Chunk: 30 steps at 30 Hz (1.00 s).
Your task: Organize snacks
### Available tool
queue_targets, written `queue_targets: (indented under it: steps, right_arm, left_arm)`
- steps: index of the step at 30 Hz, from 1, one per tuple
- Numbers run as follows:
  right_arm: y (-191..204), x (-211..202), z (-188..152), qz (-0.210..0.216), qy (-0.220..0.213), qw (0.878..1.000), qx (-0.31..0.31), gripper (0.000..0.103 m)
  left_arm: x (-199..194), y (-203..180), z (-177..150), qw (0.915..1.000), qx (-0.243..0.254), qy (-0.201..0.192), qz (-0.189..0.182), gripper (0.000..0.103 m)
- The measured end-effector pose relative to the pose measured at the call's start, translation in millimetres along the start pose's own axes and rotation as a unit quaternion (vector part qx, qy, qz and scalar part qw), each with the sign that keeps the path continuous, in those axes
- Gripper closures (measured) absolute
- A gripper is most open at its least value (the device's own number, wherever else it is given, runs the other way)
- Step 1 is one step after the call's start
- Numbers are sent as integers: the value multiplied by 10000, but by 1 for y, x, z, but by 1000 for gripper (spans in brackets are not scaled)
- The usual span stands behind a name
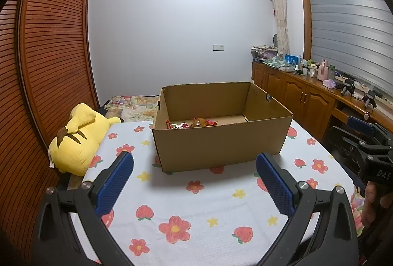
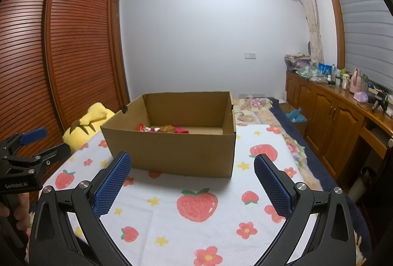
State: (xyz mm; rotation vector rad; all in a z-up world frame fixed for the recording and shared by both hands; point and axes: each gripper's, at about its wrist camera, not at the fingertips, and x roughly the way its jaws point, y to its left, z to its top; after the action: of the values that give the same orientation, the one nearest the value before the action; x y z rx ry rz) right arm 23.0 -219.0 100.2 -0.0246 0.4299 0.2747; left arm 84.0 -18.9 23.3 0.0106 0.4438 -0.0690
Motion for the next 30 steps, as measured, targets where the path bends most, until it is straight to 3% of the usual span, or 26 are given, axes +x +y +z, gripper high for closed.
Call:
queue_targets:
  steps: [30]
  right_arm:
    - [0, 0, -1, -5, -11, 10000, 9, 1]
  left_arm:
    - [-6, -3, 2, 10000, 42, -52, -51, 2]
